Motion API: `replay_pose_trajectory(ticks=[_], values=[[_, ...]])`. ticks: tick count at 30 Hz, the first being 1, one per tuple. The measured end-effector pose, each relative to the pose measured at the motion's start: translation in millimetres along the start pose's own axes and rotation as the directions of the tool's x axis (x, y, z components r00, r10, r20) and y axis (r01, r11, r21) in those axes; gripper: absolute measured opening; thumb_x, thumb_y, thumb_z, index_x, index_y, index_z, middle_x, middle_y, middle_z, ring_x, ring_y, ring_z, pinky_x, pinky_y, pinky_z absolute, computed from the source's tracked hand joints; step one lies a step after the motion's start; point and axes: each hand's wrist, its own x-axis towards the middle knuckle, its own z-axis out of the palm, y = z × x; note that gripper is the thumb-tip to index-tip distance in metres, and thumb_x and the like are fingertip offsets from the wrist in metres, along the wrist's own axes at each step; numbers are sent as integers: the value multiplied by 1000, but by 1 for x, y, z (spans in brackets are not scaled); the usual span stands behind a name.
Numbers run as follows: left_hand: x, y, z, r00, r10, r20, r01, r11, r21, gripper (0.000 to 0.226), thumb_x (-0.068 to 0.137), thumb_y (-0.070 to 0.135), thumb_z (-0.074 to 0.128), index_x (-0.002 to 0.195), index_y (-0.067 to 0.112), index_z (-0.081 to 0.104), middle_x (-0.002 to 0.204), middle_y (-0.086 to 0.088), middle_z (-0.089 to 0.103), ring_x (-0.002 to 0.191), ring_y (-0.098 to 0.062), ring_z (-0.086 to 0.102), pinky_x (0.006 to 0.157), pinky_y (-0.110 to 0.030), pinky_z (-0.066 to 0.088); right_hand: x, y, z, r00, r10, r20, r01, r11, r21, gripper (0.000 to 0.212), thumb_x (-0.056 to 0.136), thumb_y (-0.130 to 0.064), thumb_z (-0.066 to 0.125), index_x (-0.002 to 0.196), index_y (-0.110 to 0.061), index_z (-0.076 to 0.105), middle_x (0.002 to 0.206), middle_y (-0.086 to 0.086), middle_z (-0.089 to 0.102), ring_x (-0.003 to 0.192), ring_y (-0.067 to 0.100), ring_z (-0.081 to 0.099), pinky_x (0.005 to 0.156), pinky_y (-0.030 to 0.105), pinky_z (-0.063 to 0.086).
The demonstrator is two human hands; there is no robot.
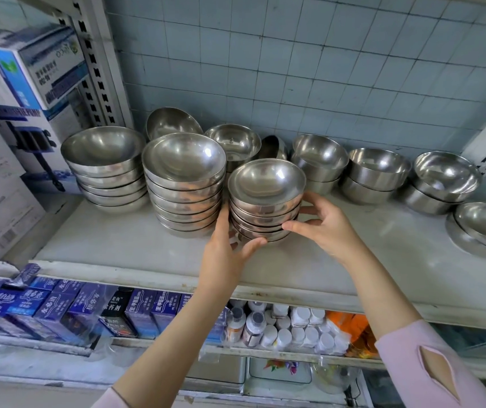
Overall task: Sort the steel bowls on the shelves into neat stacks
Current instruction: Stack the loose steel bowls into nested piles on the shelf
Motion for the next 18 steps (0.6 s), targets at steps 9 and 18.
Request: replay_pose_trajectory(ticks=[9, 18], values=[[-1, 3, 1, 1000, -24, 6, 24, 998, 64, 94, 70, 49, 72, 149, 24, 28, 139, 6, 54, 117, -14, 58, 87, -20, 42, -2, 4, -1, 1000, 2, -15, -1, 999, 37, 59, 66, -37, 86, 120, -36, 63, 114, -14, 72, 105, 10, 67, 82, 26, 53], [2, 3, -1, 999, -38, 20, 37, 997, 63, 86, 75, 43, 74, 148, 25, 31, 118, 16, 54, 105, -1, 53, 76, -3, 39, 0, 2, 0, 1000, -7, -20, 8, 1000, 22, 47, 67, -37, 82, 110, -41, 63, 104, -22, 71, 94, 5, 68, 77, 22, 51]])
